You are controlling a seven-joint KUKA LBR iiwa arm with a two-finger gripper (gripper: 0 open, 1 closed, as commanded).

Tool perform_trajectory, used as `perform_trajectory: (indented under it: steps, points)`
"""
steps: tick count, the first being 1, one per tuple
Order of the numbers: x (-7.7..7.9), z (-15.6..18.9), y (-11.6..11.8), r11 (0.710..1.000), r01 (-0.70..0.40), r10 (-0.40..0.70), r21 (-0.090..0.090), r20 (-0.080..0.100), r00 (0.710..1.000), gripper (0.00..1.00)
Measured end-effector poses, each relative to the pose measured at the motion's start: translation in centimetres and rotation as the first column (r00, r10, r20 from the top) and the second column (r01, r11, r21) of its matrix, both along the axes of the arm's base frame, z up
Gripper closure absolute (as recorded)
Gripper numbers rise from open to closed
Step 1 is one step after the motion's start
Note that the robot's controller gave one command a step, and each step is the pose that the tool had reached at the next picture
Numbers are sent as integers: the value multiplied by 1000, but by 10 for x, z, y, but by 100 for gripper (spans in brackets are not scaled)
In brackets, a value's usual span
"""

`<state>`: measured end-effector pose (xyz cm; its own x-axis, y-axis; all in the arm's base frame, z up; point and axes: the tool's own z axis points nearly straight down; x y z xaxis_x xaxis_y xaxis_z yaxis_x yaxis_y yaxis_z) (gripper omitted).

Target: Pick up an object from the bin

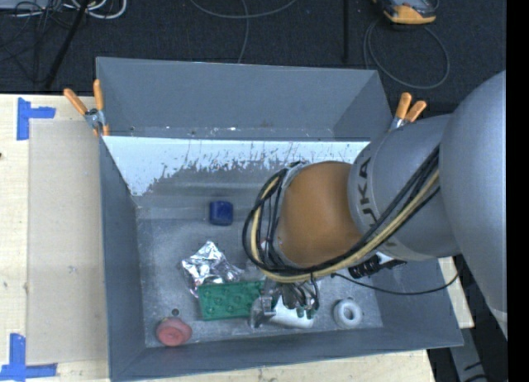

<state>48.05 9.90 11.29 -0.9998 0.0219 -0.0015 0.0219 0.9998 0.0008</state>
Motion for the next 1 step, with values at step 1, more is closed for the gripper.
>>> perform_trajectory:
  steps: [1]
  points:
    - [1,49,0,1000,-4,4,0,1,1000,100]
